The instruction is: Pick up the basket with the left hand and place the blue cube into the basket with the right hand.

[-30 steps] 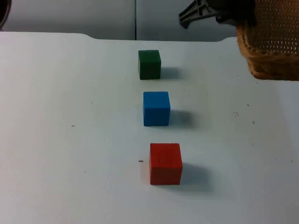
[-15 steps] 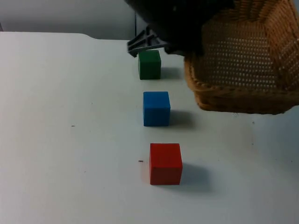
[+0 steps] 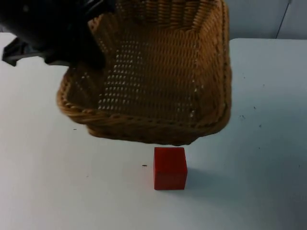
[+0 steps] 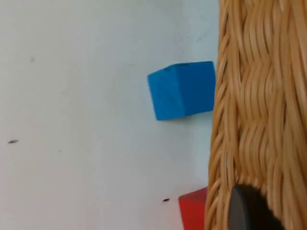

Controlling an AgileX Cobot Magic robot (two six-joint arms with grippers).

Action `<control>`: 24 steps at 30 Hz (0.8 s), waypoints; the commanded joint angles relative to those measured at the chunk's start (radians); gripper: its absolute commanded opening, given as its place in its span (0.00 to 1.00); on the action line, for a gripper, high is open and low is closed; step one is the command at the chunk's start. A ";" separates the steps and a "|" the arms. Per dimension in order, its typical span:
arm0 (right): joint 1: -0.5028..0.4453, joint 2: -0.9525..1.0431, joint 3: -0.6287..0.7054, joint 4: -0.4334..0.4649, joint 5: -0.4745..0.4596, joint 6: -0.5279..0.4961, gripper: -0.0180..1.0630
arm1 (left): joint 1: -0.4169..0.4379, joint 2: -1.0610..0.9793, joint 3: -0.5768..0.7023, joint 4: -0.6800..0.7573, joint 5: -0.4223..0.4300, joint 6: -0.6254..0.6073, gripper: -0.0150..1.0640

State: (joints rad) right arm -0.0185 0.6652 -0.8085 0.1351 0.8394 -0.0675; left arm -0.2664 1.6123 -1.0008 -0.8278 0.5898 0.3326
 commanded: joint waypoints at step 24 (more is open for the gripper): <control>0.003 0.055 -0.008 0.270 -0.001 -0.218 0.97 | 0.475 -0.269 0.386 -0.231 0.281 0.499 0.01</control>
State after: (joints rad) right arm -0.0185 0.7134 -0.8085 0.3906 0.8388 -0.2670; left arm 0.2069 1.3559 -0.6137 -1.0193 0.8405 0.8193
